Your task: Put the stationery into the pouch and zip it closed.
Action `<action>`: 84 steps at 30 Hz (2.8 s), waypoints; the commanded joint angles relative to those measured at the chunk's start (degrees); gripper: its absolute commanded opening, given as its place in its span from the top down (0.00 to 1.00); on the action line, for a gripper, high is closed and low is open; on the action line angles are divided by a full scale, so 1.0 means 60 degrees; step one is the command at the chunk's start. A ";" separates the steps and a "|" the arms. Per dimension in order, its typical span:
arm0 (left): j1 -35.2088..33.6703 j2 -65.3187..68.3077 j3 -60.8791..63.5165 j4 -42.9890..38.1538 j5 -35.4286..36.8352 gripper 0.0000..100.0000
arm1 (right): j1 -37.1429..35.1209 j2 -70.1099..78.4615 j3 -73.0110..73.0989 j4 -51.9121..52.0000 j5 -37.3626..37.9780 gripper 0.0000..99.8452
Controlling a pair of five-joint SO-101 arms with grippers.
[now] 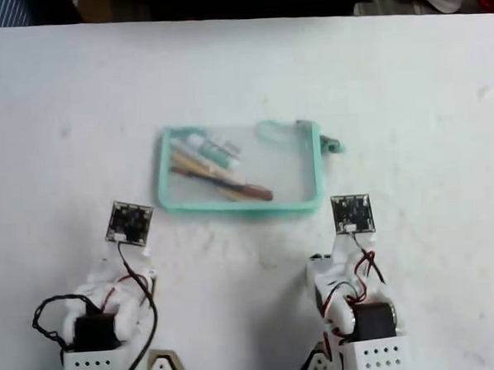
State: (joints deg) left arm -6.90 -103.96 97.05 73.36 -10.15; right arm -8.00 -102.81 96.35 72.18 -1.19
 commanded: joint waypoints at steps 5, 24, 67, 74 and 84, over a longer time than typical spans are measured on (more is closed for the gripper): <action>0.0066 -0.0095 -0.0015 0.0073 0.0088 0.98 | 0.0081 -0.0007 0.0088 0.0037 0.0088 0.98; 0.0081 -0.0081 -0.0015 0.0044 0.0059 0.98 | 0.0007 -0.0007 0.0088 0.0037 0.0117 0.98; 0.0081 -0.0081 -0.0015 0.0029 0.0073 0.98 | 0.0007 -0.0037 0.0088 0.0066 0.1114 0.98; 0.0095 -0.0081 -0.0015 0.0044 0.0059 0.98 | 0.0081 -0.0037 0.0088 0.0066 0.1114 0.98; 0.0095 -0.0081 -0.0015 0.0044 0.0059 0.98 | 0.0081 -0.0037 0.0088 0.0066 0.1114 0.98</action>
State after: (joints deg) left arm -6.64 -103.96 97.05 73.36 -10.15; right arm -8.00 -102.81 96.35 72.18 5.76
